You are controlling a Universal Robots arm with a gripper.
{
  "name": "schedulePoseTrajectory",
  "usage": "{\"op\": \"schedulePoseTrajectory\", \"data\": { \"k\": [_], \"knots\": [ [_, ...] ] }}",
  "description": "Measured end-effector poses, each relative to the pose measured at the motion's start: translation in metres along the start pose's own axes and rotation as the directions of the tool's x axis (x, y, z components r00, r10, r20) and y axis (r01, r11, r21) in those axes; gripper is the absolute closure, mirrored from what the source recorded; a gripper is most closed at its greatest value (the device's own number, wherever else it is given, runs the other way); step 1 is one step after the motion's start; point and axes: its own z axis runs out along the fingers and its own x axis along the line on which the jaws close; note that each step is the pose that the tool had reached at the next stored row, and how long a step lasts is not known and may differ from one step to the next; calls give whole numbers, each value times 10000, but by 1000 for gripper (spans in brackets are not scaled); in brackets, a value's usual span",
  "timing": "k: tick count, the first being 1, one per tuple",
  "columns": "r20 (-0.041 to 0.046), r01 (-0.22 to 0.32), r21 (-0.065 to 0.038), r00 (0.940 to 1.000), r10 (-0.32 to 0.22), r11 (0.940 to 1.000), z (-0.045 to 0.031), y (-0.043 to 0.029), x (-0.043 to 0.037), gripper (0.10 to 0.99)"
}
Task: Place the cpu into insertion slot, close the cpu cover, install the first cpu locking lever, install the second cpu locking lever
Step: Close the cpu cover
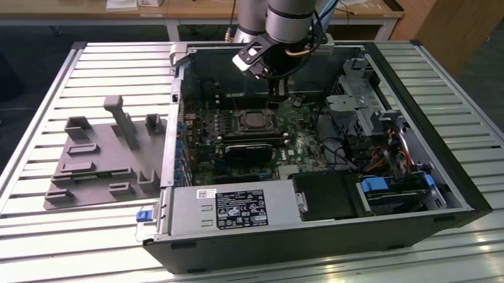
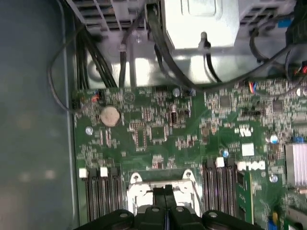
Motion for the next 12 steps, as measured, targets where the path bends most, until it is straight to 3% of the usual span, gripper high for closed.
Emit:
{"op": "schedulePoseTrajectory", "data": {
  "k": [1,2,6,8,12],
  "knots": [
    [32,1,169,10000,-2,9999,2,0,0,984],
    [44,1,205,10000,-2,9998,2,0,0,984],
    [43,1,202,10000,-2,9998,2,0,0,984],
    [39,2,174,10000,-3,9998,3,-19,-1,984],
    [20,-2,-65,10000,2,10000,10,-111,-9,984]
  ]
}}
